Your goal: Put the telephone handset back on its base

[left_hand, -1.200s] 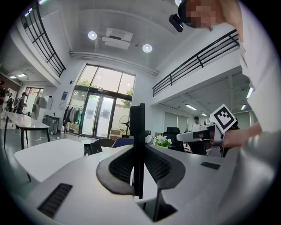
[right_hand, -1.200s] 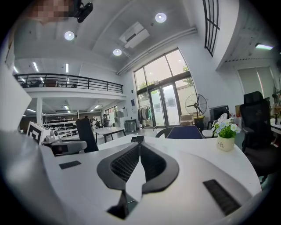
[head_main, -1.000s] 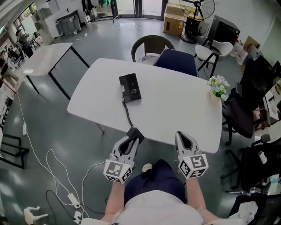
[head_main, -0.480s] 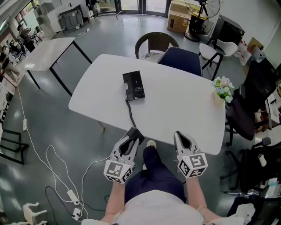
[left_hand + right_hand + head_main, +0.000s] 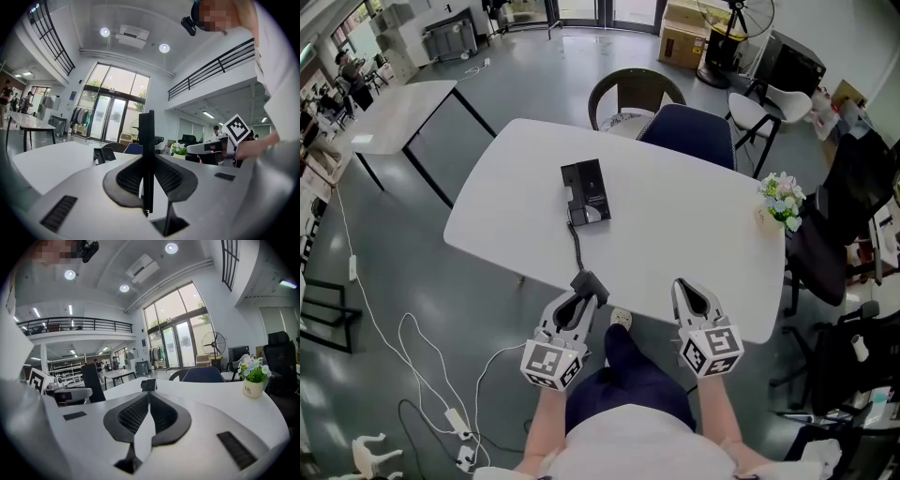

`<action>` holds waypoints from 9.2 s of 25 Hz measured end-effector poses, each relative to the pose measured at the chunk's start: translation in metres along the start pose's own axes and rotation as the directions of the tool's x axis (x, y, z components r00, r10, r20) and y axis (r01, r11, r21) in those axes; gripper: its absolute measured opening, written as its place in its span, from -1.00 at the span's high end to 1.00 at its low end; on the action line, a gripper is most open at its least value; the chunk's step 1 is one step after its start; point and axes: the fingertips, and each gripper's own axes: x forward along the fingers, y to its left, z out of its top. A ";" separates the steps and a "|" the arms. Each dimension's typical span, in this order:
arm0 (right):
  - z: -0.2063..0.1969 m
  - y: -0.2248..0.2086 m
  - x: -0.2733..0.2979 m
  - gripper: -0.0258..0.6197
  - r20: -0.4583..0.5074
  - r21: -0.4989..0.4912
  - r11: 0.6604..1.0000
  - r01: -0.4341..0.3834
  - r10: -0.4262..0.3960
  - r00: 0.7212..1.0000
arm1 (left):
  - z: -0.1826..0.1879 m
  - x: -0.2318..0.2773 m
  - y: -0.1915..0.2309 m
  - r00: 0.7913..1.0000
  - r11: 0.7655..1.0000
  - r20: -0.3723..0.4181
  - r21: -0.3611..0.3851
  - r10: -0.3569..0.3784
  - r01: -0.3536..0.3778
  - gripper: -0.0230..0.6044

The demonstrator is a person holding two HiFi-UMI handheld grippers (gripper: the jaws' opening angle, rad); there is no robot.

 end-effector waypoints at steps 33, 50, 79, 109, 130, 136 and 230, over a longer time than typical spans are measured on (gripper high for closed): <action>0.065 -0.057 0.179 0.80 -0.012 0.045 0.999 -0.030 0.030 0.999 | 0.035 0.146 0.130 0.998 1.000 -0.048 -0.001 0.029 -0.029 0.67; 0.060 -0.055 0.195 0.80 -0.037 0.069 0.997 -0.043 0.045 0.998 | 0.033 0.147 0.143 0.996 0.994 -0.084 -0.109 -0.035 0.025 0.67; 0.062 -0.017 0.201 0.80 -0.056 0.077 0.997 -0.001 0.005 0.998 | -0.022 0.175 0.206 0.924 0.937 -0.290 -0.312 -0.249 0.154 0.67; 0.048 -0.035 0.209 0.80 -0.132 0.057 0.995 0.087 -0.079 0.988 | -0.074 0.226 0.243 0.813 0.731 -0.319 -0.659 -0.487 0.179 0.67; 0.047 -0.033 0.208 0.80 -0.125 0.068 0.995 0.078 -0.069 0.990 | -0.083 0.233 0.252 0.791 0.837 -0.459 -0.535 -0.404 0.117 0.56; 0.046 -0.026 0.207 0.80 -0.120 0.068 0.995 0.071 -0.062 0.991 | -0.076 0.224 0.257 0.863 0.858 -0.433 -0.513 -0.262 0.004 0.35; 0.113 -0.052 0.167 0.80 0.119 0.034 0.991 0.129 -0.132 0.984 | 0.116 0.189 0.115 0.991 0.977 -0.019 0.167 -0.134 0.135 0.88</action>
